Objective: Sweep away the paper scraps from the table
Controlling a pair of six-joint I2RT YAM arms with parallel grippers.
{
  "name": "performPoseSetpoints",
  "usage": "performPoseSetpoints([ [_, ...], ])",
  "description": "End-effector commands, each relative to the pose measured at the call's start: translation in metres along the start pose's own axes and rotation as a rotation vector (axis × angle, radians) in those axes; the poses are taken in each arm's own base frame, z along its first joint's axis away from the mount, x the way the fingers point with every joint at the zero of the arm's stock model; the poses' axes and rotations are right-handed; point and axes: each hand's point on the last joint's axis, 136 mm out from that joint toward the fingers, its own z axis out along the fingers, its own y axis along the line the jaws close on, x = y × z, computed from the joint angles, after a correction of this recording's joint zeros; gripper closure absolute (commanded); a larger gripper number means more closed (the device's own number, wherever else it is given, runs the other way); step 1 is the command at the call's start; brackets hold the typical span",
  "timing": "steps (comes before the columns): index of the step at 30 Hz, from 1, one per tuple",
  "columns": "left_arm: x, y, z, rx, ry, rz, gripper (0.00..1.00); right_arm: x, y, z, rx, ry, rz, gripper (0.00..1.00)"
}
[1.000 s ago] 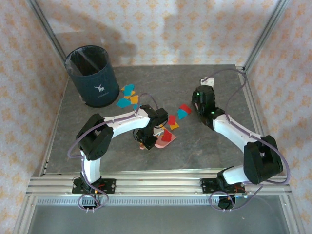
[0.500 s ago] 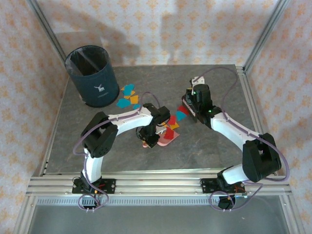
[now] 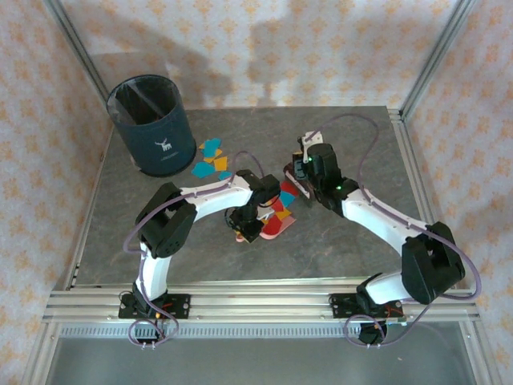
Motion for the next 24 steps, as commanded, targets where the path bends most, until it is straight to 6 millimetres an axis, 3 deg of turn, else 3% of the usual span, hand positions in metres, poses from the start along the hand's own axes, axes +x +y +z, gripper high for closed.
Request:
performPoseSetpoints([
  [1, -0.006, 0.003, -0.001, 0.005, -0.009, -0.022, 1.0, 0.037, 0.013, -0.007, -0.055, 0.136, 0.008, 1.0],
  [13, -0.009, 0.001, -0.001, 0.016, -0.015, -0.022, 1.0, 0.04, 0.029, -0.024, -0.124, 0.152, 0.031, 1.0],
  [24, -0.007, -0.006, -0.003, 0.057, -0.015, -0.001, 1.0, 0.02, 0.033, -0.032, -0.152, 0.096, 0.09, 1.0],
])
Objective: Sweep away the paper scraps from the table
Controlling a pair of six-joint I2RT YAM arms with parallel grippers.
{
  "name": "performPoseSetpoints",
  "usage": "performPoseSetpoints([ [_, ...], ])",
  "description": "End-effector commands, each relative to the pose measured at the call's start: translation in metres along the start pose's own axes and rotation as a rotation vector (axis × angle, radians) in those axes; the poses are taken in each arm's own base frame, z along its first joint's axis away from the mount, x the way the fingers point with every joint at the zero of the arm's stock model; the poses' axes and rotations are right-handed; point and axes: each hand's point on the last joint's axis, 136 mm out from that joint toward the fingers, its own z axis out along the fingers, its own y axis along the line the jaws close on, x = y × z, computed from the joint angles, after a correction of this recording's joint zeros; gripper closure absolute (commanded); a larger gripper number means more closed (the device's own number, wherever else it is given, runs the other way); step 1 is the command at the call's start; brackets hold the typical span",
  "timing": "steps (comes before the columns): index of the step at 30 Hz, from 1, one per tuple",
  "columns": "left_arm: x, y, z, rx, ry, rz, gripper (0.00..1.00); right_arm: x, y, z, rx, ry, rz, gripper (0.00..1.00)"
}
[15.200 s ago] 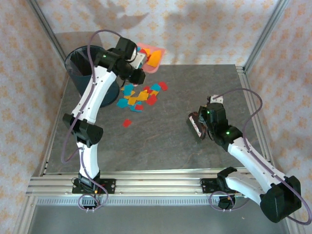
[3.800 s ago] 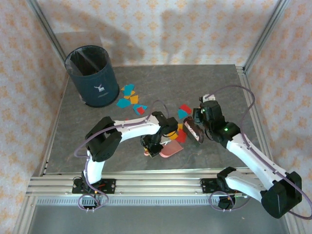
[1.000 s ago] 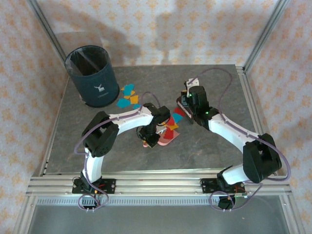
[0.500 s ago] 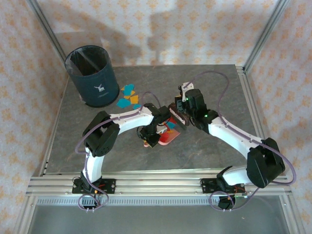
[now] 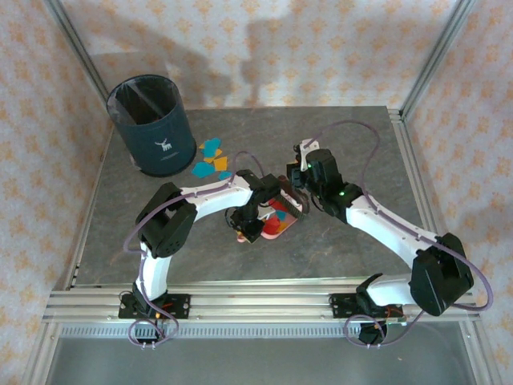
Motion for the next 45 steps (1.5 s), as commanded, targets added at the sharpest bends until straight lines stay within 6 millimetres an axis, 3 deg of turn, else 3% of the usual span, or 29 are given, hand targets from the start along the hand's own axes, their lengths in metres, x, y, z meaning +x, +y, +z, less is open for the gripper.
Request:
performPoseSetpoints([
  [1, -0.003, -0.003, -0.004, 0.031, -0.005, 0.007, 1.0, 0.004, 0.005, -0.005, -0.022, 0.013, 0.031, 1.0],
  [6, 0.001, -0.002, -0.007, 0.022, -0.008, 0.017, 1.0, -0.013, 0.003, -0.014, -0.007, -0.049, 0.074, 1.0],
  [12, 0.003, 0.003, -0.006, -0.001, -0.008, 0.01, 1.0, -0.027, -0.022, -0.034, 0.119, -0.135, 0.12, 1.0],
  [16, 0.005, 0.001, -0.007, 0.007, -0.005, 0.017, 1.0, -0.028, -0.04, -0.043, 0.211, -0.165, 0.122, 1.0],
  [21, 0.004, -0.002, -0.009, 0.023, -0.016, 0.025, 1.0, -0.012, -0.048, -0.033, 0.268, -0.097, 0.082, 1.0],
  [25, 0.004, -0.002, -0.007, 0.025, -0.007, 0.025, 1.0, -0.002, -0.044, -0.022, 0.248, -0.051, 0.063, 1.0],
  [34, 0.0, -0.005, -0.009, 0.038, -0.016, 0.028, 1.0, 0.017, -0.015, -0.01, 0.085, 0.073, 0.004, 1.0],
  [38, -0.001, -0.006, -0.008, 0.043, -0.012, 0.031, 1.0, 0.014, -0.003, -0.015, 0.017, 0.062, 0.01, 1.0],
  [45, -0.005, -0.008, -0.013, 0.05, -0.022, 0.04, 1.0, 0.002, -0.001, -0.023, 0.002, 0.013, 0.031, 1.0],
])
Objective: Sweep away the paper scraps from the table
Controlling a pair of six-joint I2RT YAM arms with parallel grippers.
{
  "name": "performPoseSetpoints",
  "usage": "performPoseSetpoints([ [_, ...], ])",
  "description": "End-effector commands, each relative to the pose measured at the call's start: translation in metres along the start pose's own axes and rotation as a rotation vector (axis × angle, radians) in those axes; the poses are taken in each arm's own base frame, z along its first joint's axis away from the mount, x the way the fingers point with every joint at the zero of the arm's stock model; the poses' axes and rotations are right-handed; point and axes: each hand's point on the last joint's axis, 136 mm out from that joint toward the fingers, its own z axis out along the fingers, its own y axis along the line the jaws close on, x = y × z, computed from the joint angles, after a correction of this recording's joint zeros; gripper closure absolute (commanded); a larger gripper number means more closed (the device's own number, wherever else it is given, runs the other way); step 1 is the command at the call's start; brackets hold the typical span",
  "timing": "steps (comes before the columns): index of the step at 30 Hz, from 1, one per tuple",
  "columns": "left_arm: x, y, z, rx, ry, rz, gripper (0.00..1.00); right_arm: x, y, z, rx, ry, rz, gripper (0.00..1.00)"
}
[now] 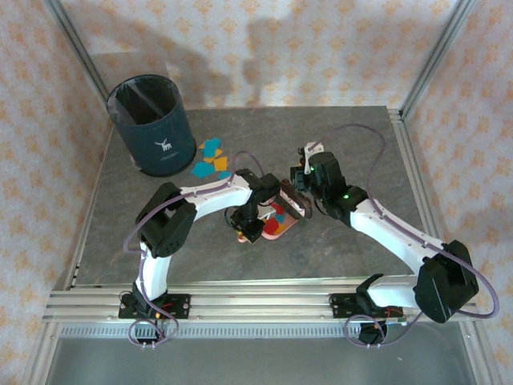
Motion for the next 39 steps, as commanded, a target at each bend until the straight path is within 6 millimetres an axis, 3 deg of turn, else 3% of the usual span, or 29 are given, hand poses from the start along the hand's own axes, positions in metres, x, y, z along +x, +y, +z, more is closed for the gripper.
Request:
performPoseSetpoints([
  [1, -0.004, -0.004, -0.012, 0.021, -0.022, 0.029, 1.0, -0.008, 0.004, -0.011, -0.016, -0.019, -0.001, 1.0],
  [7, -0.005, -0.003, -0.017, 0.016, -0.046, 0.028, 1.0, -0.022, -0.004, -0.02, 0.027, -0.088, 0.029, 1.0],
  [13, -0.008, 0.001, -0.022, -0.012, -0.095, 0.021, 1.0, -0.045, -0.031, -0.056, 0.142, -0.24, 0.123, 1.0],
  [14, -0.009, 0.001, -0.03, -0.016, -0.126, 0.026, 1.0, -0.047, -0.037, -0.062, 0.167, -0.261, 0.136, 1.0],
  [23, -0.015, 0.006, -0.061, -0.051, -0.246, 0.028, 1.0, -0.043, -0.08, -0.099, 0.368, -0.326, 0.19, 1.0],
  [30, -0.017, 0.014, -0.092, -0.057, -0.327, 0.018, 1.0, -0.034, -0.087, -0.098, 0.393, -0.3, 0.185, 1.0],
  [39, -0.01, 0.047, -0.141, -0.062, -0.387, -0.032, 1.0, -0.019, -0.069, -0.075, 0.286, -0.222, 0.173, 1.0],
])
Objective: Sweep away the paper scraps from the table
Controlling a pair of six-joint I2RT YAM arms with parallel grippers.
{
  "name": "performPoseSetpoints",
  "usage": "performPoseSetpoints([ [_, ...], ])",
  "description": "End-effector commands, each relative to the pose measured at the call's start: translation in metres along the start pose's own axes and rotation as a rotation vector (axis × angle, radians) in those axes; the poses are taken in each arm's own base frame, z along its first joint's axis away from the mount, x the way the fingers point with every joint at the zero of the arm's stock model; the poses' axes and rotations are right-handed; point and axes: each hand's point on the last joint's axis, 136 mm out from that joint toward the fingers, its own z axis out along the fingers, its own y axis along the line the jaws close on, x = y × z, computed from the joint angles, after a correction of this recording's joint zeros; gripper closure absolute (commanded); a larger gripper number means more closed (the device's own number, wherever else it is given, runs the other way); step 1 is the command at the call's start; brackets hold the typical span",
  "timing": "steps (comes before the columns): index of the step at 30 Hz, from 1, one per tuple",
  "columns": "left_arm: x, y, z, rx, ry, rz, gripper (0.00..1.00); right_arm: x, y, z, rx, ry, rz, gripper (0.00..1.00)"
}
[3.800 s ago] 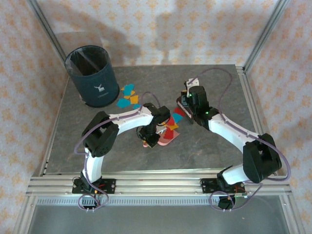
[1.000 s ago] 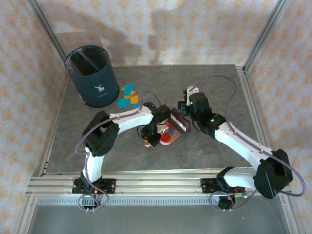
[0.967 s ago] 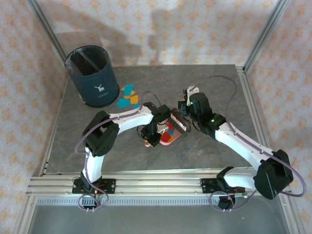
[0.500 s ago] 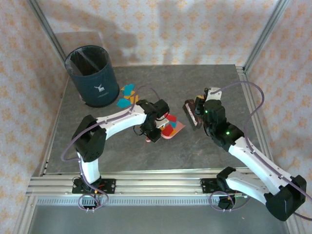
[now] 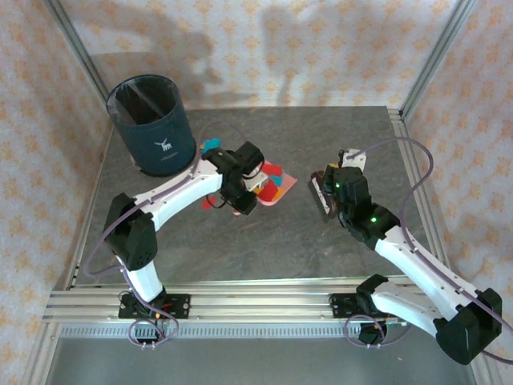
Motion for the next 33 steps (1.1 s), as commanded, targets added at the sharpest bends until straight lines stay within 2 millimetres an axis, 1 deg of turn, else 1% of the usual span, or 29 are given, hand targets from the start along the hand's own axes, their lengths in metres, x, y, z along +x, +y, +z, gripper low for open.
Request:
performPoseSetpoints([
  [1, -0.003, 0.018, -0.039, -0.024, -0.055, -0.005, 1.0, 0.004, 0.01, 0.003, -0.053, 0.016, 0.024, 1.0],
  [5, -0.01, 0.04, -0.064, -0.028, -0.094, -0.04, 1.0, 0.009, 0.018, 0.007, -0.09, 0.045, 0.02, 1.0],
  [10, -0.018, 0.071, -0.096, -0.037, -0.161, -0.117, 1.0, 0.017, 0.029, 0.012, -0.134, 0.087, 0.024, 1.0],
  [13, -0.026, 0.086, -0.113, -0.036, -0.205, -0.159, 1.0, 0.02, 0.033, 0.014, -0.151, 0.101, 0.03, 1.0],
  [17, -0.039, 0.1, -0.135, -0.028, -0.27, -0.207, 1.0, 0.022, 0.038, 0.016, -0.168, 0.111, 0.04, 1.0],
  [22, -0.051, 0.114, -0.154, -0.02, -0.323, -0.255, 1.0, 0.024, 0.041, 0.018, -0.18, 0.125, 0.046, 1.0],
  [26, -0.058, 0.131, -0.166, -0.004, -0.367, -0.33, 1.0, 0.025, 0.042, 0.018, -0.183, 0.13, 0.046, 1.0],
  [30, -0.07, 0.145, -0.178, 0.059, -0.442, -0.409, 1.0, 0.025, 0.043, 0.017, -0.189, 0.134, 0.047, 1.0],
  [33, -0.074, 0.157, -0.184, 0.087, -0.482, -0.47, 1.0, 0.024, 0.044, 0.016, -0.192, 0.139, 0.046, 1.0],
])
